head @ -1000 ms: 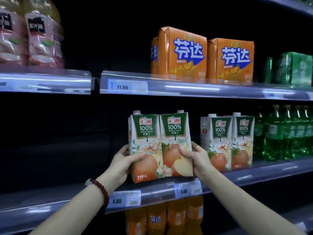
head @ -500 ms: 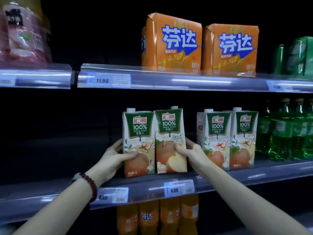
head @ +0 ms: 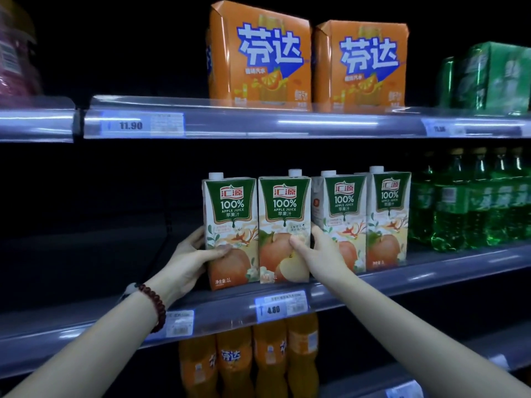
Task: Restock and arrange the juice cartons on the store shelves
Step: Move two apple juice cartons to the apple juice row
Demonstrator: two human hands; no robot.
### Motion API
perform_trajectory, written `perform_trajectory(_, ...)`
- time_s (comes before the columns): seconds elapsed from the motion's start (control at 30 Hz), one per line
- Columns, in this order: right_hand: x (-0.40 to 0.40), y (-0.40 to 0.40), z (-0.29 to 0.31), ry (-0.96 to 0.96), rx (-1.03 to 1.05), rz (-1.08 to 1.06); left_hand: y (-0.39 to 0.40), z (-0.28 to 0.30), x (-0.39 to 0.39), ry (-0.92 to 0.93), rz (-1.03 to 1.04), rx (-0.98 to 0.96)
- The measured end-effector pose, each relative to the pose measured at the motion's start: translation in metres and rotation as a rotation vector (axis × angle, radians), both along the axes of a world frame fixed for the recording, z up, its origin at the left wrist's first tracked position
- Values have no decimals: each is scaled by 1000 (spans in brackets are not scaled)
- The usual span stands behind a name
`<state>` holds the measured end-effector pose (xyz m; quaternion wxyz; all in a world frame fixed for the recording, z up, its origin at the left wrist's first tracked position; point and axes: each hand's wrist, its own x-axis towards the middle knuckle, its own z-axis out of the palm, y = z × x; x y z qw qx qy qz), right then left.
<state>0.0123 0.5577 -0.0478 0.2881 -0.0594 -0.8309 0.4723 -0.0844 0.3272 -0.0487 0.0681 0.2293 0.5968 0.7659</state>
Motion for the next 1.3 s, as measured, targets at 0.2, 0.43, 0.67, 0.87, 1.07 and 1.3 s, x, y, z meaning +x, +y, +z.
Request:
perform_trajectory(0.2,6,-1,15,-6,298,-240,9,-1,2,0,-22,46)
perform_trajectory(0.43,3,-2,13,-16,258,-310,14,-6,-3,2,-10,45)
perform_trajectory(0.67,14,-2,2,71,139,-226,13,-7,12,143,125,-146)
perform_trajectory(0.87,18,-14,-11,221,169,-348,8,-2,32,279,399,-484)
perform_trajectory(1.07,37,-31,-28,232,320,-525,-18,0,54,296,440,-606)
perform_trajectory(1.3,42,-125,-50,-25,360,-201,-113,-2,84,413,398,-694)
